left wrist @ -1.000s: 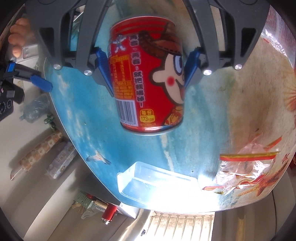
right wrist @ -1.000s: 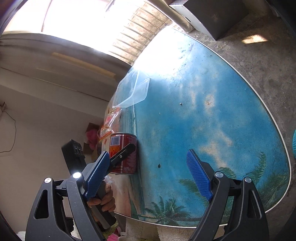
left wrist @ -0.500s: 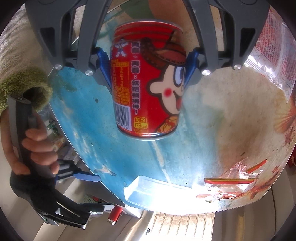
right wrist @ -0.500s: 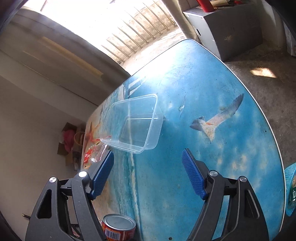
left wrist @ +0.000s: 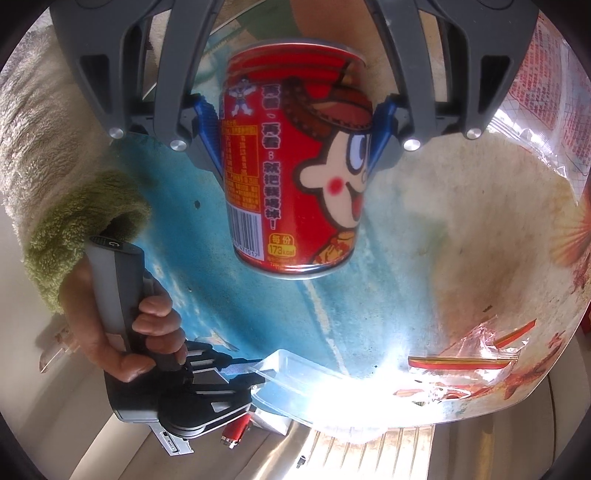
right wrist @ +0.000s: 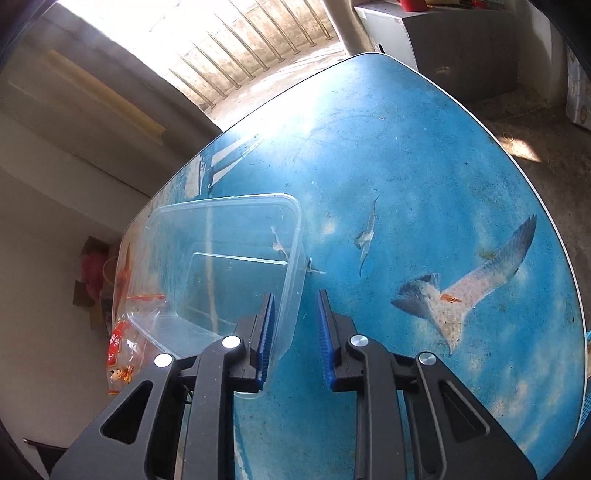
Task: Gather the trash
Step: 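Lift the red can with the left gripper while the right gripper grasps the clear plastic container, then carry the red can and clear container toward the blue wastebasket with both grippers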
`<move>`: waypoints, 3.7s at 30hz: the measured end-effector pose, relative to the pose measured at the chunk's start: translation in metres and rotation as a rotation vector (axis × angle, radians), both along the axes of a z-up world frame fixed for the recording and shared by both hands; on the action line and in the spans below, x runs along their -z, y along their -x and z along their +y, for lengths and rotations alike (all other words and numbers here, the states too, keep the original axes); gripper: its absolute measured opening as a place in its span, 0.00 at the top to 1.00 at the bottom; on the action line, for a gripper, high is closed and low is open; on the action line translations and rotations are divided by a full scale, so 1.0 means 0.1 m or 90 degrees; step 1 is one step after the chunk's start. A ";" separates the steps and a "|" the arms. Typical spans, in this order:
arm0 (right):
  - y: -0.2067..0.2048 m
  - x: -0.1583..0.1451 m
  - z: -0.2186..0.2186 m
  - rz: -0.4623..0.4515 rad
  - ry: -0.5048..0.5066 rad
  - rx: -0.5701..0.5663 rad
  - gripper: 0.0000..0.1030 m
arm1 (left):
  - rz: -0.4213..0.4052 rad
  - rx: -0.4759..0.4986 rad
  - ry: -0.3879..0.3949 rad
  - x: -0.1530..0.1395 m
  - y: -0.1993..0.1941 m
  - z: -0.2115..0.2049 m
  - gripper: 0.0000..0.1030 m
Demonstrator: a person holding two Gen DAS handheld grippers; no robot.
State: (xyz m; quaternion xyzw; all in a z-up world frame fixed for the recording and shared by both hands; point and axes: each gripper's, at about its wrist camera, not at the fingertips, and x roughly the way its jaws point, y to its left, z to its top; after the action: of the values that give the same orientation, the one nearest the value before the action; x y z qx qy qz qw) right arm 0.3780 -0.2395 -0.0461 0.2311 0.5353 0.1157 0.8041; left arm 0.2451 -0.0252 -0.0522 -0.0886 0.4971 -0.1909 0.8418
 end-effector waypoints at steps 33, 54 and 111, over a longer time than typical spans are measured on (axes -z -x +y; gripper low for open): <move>1.68 -0.21 -0.95 -0.027 0.182 -0.105 0.63 | -0.003 -0.022 -0.001 0.02 0.10 0.04 0.40; 2.55 0.01 -1.04 0.027 -0.093 0.122 0.54 | 0.005 -0.022 0.023 0.02 0.07 0.11 0.40; 2.59 -0.07 -0.67 -0.040 0.141 0.050 0.96 | -0.037 0.032 -0.144 0.00 0.24 -0.27 0.40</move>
State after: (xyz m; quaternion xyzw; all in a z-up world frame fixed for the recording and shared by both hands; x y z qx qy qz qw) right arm 0.1186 -0.3067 -0.0388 0.1578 0.5100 0.0318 0.8450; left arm 0.2215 -0.0518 -0.0517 0.0247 0.4928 -0.1571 0.8555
